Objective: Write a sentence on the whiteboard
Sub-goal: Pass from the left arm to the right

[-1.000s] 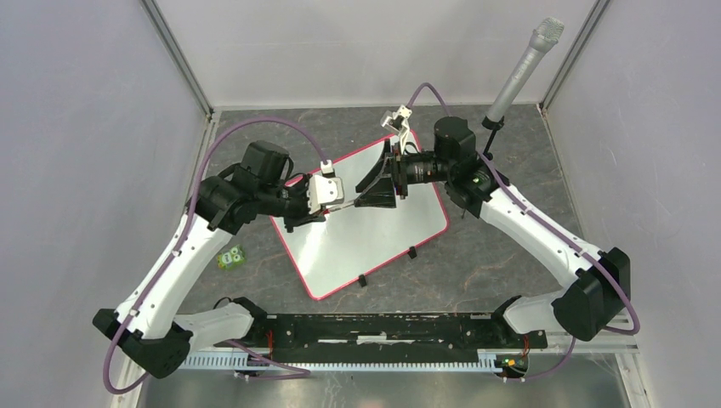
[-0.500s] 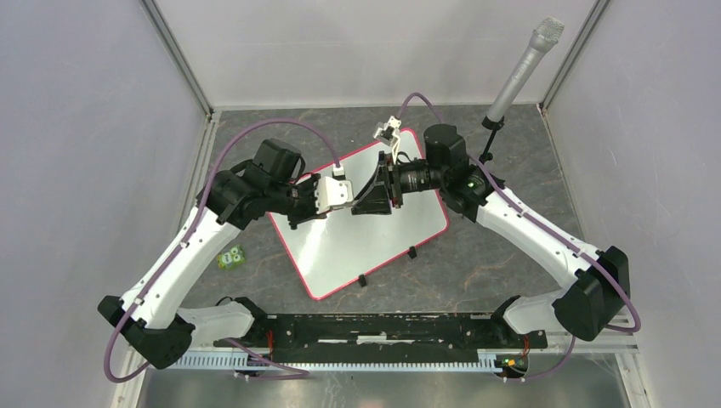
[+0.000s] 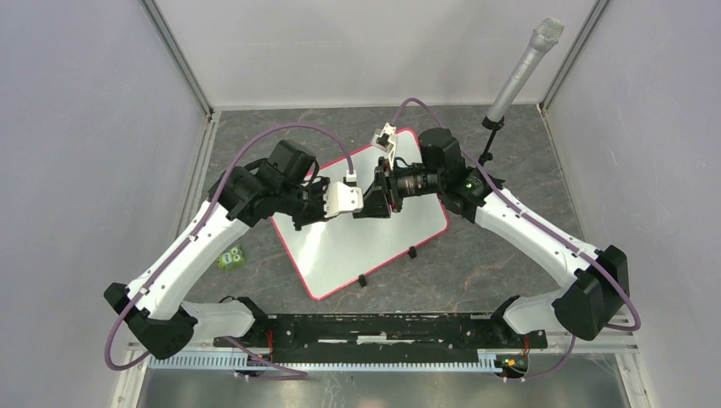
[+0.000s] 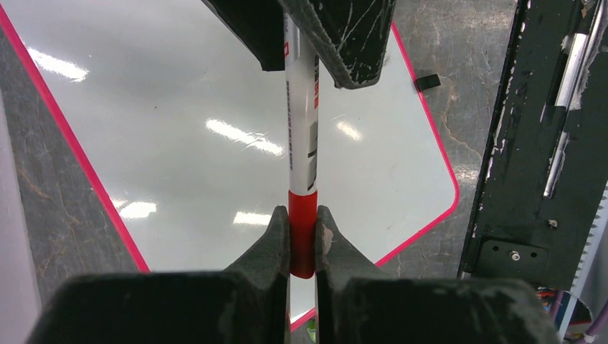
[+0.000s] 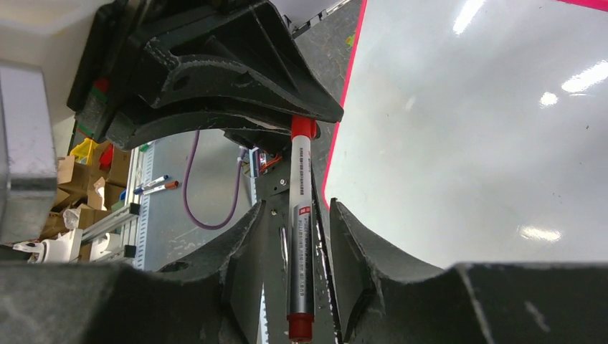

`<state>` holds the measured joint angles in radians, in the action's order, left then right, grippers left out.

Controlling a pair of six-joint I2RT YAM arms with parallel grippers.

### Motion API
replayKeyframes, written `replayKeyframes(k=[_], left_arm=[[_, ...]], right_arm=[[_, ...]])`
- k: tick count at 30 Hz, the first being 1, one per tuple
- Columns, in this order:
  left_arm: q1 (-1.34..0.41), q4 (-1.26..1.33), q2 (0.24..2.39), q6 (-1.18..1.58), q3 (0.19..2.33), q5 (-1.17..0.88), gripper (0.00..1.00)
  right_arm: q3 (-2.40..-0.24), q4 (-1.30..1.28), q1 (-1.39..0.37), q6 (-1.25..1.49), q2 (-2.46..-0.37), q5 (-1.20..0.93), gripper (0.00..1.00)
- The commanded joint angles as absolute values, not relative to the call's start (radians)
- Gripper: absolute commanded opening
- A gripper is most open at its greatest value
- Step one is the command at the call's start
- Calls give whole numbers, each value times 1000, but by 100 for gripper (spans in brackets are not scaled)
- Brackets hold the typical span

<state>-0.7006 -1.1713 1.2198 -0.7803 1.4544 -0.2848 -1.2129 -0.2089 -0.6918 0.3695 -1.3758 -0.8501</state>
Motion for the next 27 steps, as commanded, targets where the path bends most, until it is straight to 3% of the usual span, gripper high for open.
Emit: replayKeyframes(k=[1,27], left_arm=[[-710,-1173,1226,-817,1495,-256,2],[-744,-1174,1267,-759,1540,-265,2]], right_arm=[[-1236,-180,-698,371,-1373,-840,41],[-1211,-146,-733,401,-1399,-835,29]])
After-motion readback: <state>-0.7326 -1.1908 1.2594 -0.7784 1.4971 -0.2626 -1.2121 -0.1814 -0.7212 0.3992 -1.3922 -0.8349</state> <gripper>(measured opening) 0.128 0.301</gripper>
